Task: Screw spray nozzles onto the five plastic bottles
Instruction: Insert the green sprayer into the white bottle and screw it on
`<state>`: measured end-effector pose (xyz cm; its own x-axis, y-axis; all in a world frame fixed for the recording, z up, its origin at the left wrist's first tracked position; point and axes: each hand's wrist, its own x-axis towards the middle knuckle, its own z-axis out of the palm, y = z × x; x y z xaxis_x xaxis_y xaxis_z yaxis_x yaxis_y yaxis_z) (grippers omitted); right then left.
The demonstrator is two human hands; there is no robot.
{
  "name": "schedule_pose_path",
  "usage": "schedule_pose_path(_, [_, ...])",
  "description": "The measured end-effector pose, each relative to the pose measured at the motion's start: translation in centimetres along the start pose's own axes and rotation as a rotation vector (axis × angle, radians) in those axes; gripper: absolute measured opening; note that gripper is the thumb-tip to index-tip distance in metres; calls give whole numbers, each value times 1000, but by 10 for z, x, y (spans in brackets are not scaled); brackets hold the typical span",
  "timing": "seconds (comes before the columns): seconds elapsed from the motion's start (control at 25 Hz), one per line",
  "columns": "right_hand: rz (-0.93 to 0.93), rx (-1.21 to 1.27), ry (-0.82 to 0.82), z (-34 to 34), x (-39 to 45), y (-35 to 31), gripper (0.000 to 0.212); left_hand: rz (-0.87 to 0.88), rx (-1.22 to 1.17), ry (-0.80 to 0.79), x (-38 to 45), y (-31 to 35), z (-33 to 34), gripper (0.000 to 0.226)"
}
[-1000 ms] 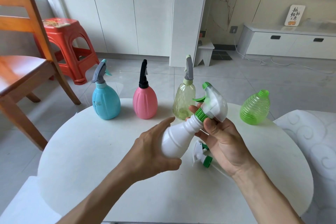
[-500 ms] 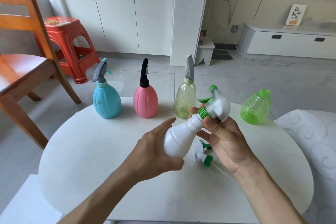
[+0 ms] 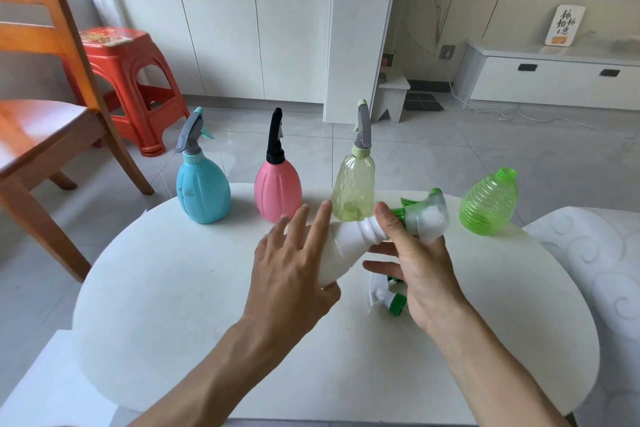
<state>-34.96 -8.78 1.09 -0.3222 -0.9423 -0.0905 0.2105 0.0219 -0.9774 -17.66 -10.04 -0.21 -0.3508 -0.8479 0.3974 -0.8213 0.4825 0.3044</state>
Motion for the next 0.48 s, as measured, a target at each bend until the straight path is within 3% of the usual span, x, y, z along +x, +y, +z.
schedule_pose_path(0.28, [-127, -51, -190, -22, 10, -11, 24, 47, -27, 28, 2, -6, -4, 101])
schedule_pose_path(0.48, [-115, 50, -314, -28, 12, -11, 33, 21, -144, 71, -1, -6, -6, 103])
